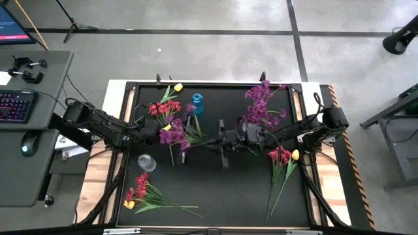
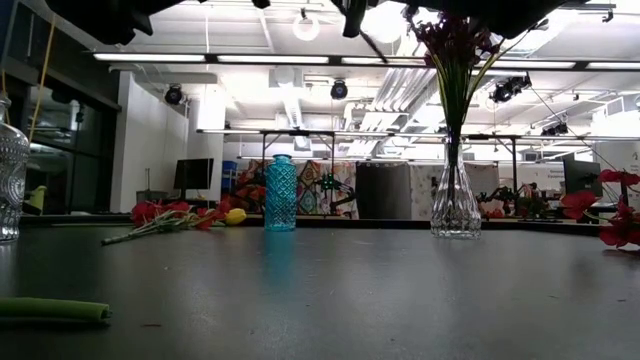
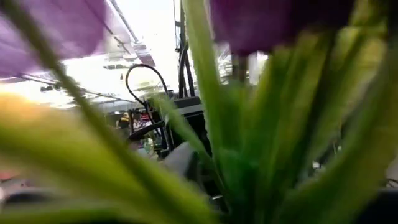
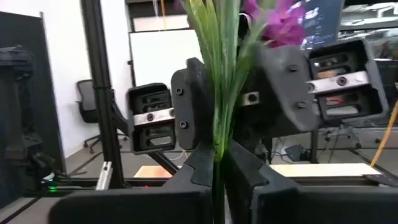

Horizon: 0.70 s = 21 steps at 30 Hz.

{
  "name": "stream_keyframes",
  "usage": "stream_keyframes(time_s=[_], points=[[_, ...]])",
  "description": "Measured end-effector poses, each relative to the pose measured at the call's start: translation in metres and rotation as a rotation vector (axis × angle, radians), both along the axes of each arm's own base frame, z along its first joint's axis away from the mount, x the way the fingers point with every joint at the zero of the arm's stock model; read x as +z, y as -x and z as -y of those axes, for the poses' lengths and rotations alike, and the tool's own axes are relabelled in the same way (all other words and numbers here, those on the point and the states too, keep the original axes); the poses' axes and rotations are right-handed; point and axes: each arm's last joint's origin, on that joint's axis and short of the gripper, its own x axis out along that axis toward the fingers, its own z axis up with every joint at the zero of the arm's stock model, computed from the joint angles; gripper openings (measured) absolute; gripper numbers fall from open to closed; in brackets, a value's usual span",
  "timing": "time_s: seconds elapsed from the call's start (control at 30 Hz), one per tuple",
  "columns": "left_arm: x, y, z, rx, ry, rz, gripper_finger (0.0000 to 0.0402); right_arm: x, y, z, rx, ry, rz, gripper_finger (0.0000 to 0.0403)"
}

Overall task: Sort flowers into vase by color
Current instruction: Put the violet flowers into the right transparent vase

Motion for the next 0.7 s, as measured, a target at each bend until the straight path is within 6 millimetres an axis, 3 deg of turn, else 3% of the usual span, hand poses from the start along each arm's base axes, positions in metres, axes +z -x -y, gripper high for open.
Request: stream_keyframes(time_s=[0.07,0.13,0.3,0.47,0.6,0.7], points=[[0.000,0.000,0.000,0.012,-0.002,-0.004,0.0034,-0.001,0.000,0.000,-0.017,0.003,-0.007,0.0032],[-0.001,0.000,-0.001,0.019,0.000,-0.009,0.0012,-0.001,0.000,0.001,-0.030,0.005,-0.015,0.0067],[0.006,0.006,-0.004,0.096,-0.020,-0.068,0.0003,-0.003,0.001,0.002,-0.088,0.012,-0.080,0.0181],[0.022,0.025,-0.008,0.151,-0.036,-0.136,0.0001,0.007,0.015,0.005,-0.114,0.050,-0.187,0.0279],[0.029,0.040,-0.011,0.173,-0.041,-0.205,0.0001,0.022,0.031,0.009,-0.112,0.021,-0.256,0.0321],[0.023,0.044,-0.011,0.144,-0.028,-0.299,0.0001,0.021,0.039,0.009,-0.111,-0.011,-0.343,0.0331]])
